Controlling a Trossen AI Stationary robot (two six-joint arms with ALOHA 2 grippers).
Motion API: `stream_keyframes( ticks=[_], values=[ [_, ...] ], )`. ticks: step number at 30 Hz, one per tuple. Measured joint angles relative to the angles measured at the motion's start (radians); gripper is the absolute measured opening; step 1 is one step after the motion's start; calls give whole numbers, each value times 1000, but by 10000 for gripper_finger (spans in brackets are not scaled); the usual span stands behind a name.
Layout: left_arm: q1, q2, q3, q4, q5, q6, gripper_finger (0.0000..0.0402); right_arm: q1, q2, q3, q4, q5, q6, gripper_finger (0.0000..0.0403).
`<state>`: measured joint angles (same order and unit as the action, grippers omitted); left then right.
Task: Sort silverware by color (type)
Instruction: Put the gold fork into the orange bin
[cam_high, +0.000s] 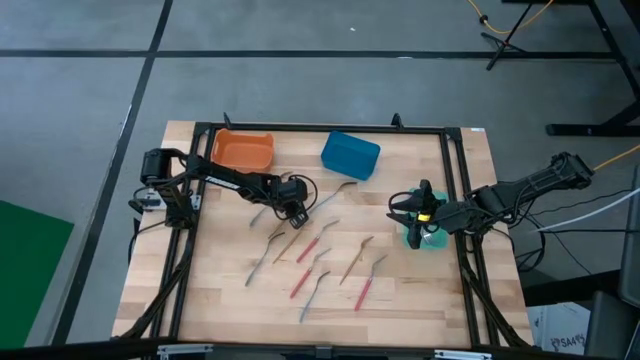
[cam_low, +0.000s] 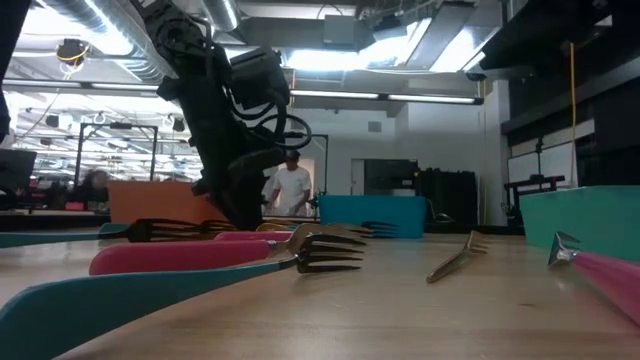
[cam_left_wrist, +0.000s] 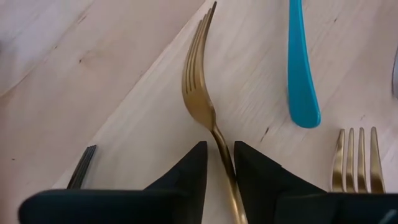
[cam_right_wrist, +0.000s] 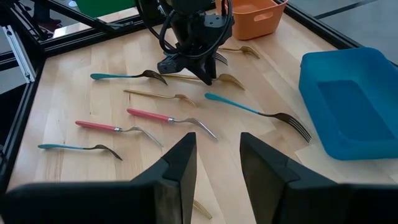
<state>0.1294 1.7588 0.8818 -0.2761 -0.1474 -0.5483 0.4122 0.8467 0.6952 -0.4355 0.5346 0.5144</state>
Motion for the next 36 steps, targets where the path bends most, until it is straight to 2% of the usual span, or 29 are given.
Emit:
stream_keyframes(
  ticks=[13, 24, 29, 36],
  values=[
    [1, 1, -1, 2, -8, -37, 21, 0, 0, 0, 0, 0, 0, 113],
    [2, -9, 0, 7, -18, -45, 13, 0, 0, 0, 0, 0, 0, 113],
    [12, -38, 14, -30, -15, -16, 12, 0, 0, -1, -1, 0, 0, 113],
    [46, -95, 97, -87, -4, 114, 12, 0, 3, -2, 12, 4, 0, 113]
  ],
)
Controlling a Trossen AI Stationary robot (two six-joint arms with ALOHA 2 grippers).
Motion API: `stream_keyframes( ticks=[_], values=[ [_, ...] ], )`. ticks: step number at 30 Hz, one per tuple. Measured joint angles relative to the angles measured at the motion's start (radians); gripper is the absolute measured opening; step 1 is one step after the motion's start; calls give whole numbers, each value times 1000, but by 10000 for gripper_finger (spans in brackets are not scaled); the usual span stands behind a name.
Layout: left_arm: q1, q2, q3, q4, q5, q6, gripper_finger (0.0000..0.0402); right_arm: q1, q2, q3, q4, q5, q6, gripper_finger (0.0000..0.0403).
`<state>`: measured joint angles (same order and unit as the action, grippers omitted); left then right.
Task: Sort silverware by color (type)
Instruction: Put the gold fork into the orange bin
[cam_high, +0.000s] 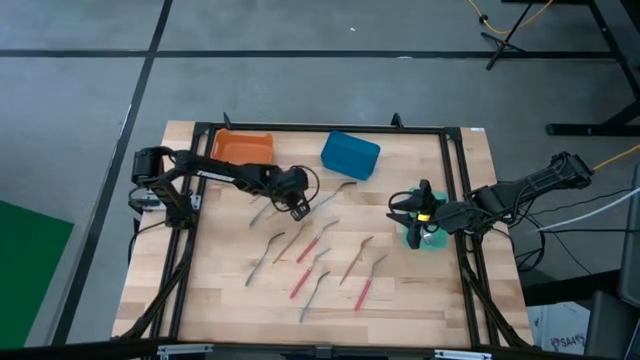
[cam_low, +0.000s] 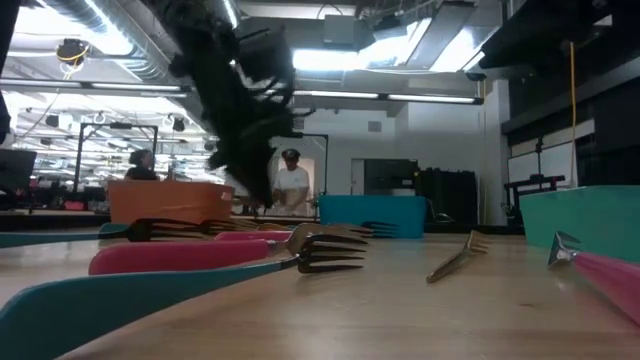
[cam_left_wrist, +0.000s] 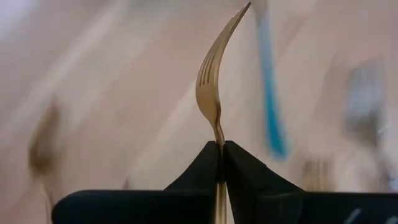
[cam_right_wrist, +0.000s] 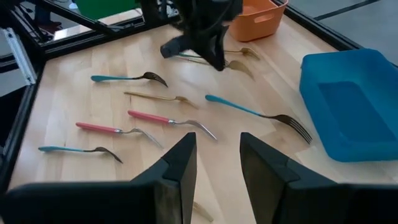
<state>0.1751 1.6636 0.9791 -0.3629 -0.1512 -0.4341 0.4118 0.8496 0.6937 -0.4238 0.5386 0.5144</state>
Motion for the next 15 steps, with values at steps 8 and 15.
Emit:
stream_keyframes(
  ticks=[8, 15],
  values=[
    [91, -87, 194, -233, -13, 384, 12, 0, 13, 0, 3, 8, 0, 113],
    [184, -135, 364, -495, -176, 766, 12, 0, 21, 0, 4, 8, 0, 113]
  ],
)
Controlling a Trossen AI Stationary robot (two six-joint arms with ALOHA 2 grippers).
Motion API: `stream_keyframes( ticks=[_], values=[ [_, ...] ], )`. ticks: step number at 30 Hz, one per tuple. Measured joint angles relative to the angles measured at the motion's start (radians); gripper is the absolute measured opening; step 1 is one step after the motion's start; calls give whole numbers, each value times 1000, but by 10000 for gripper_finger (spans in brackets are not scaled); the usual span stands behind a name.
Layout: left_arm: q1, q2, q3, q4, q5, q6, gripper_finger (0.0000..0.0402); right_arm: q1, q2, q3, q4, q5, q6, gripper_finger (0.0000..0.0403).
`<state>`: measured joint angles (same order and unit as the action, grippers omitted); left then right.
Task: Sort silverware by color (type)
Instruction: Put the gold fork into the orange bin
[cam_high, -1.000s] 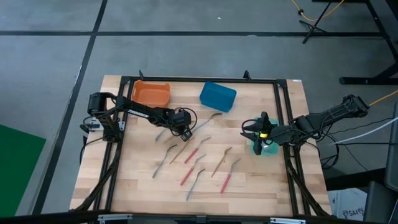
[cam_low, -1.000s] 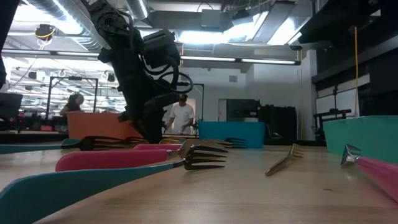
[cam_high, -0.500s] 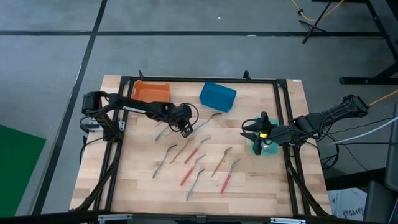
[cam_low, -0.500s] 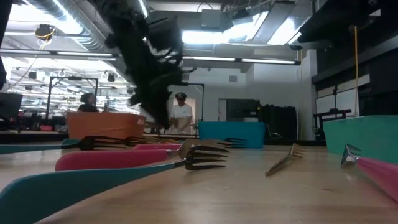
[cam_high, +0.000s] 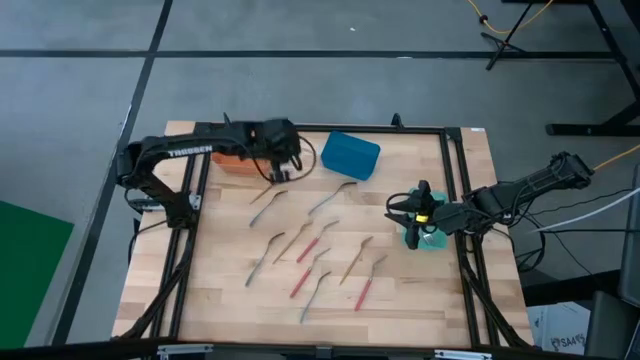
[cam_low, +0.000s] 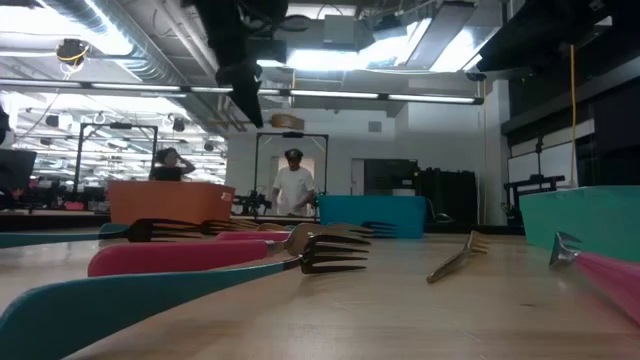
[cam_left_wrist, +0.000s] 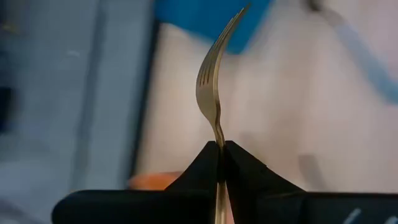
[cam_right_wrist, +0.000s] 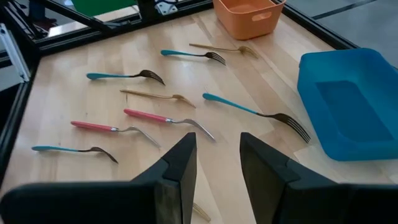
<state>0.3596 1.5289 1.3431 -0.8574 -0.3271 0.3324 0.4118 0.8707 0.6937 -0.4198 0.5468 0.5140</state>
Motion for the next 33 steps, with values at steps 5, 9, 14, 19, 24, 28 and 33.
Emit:
stream_keyframes(
  ticks=[5, 9, 14, 19, 24, 28, 33],
  values=[
    [86, -20, 56, -156, -164, 239, 12, 0, 1, 0, 1, 1, 0, 113],
    [176, -23, 55, -251, -204, 340, 12, 0, 1, 0, 0, 3, 0, 113],
    [303, -24, 48, -341, -204, 360, 12, 0, 1, 0, 0, 7, 0, 113],
    [406, -24, -9, -362, -68, 390, 12, 0, 1, 0, 0, 14, 0, 113],
    [454, -24, -127, -323, 2, 535, 12, 0, 1, 0, 0, 22, 0, 113],
    [459, -24, -226, -261, 1, 655, 12, 0, 1, 0, 0, 22, 0, 113],
    [455, -23, -322, -167, -12, 718, 12, 0, 1, 0, 0, 46, 0, 113]
  ],
)
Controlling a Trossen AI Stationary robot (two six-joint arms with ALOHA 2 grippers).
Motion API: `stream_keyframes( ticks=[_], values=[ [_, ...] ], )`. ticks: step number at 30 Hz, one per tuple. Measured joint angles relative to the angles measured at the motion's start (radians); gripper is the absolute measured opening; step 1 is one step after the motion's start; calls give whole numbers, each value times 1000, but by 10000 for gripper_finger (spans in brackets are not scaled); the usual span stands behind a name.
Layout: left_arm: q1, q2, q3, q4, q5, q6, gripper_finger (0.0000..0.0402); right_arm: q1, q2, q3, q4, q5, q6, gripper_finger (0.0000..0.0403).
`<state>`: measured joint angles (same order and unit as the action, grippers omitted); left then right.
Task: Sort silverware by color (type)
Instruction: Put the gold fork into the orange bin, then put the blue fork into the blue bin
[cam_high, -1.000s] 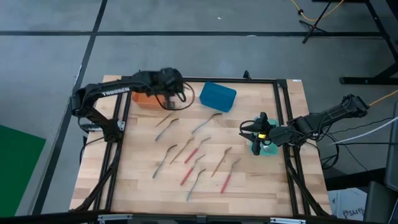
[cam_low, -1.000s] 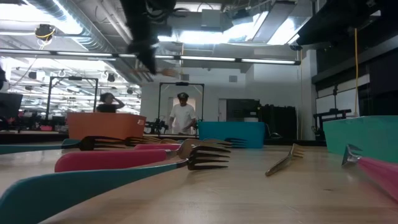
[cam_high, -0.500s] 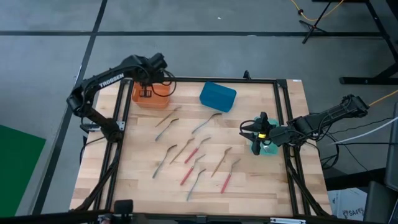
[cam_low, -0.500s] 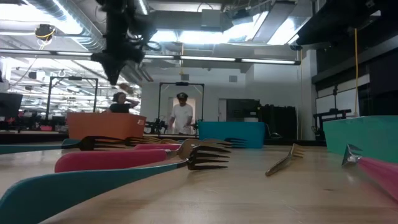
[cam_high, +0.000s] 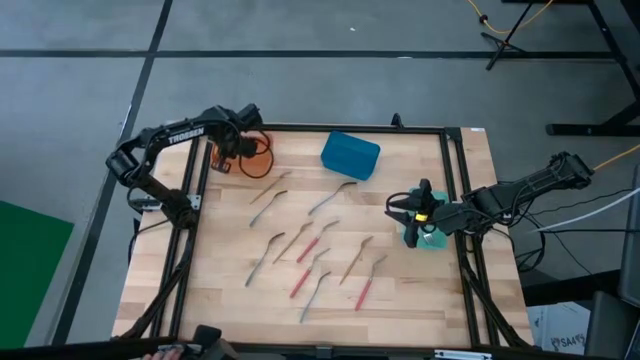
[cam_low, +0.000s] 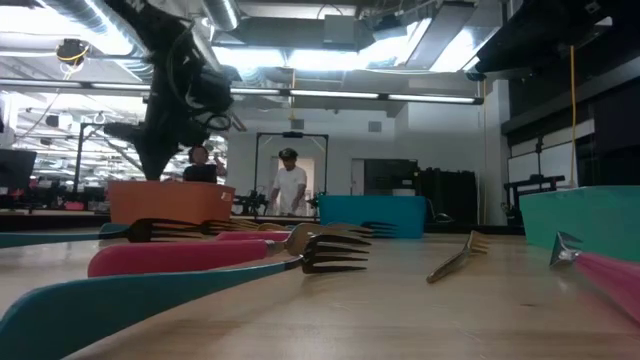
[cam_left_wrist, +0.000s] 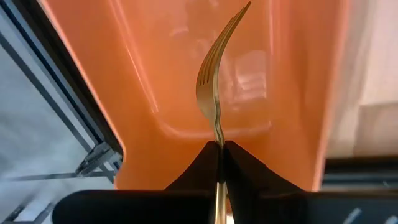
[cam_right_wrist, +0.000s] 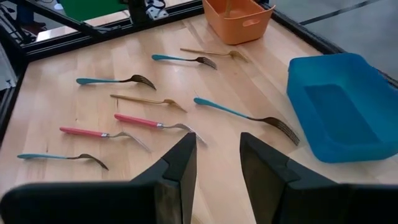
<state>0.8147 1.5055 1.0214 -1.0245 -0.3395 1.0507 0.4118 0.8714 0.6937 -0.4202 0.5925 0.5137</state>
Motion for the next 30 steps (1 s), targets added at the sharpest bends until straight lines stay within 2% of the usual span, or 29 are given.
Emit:
stream_keyframes(
  ticks=[8, 14, 20, 30],
  values=[
    [0, 0, -95, 182, 12, 4, 12, 0, 0, 0, 0, 4, 0, 113],
    [0, 0, -116, 218, 25, 5, 12, 0, 0, 0, 0, 3, 0, 113],
    [0, 0, -116, 244, 98, -1, 19, 0, 0, 0, 0, 3, 0, 113],
    [0, 0, -117, 288, 98, -28, 37, 0, 0, 0, 0, 3, 0, 113]
  ],
)
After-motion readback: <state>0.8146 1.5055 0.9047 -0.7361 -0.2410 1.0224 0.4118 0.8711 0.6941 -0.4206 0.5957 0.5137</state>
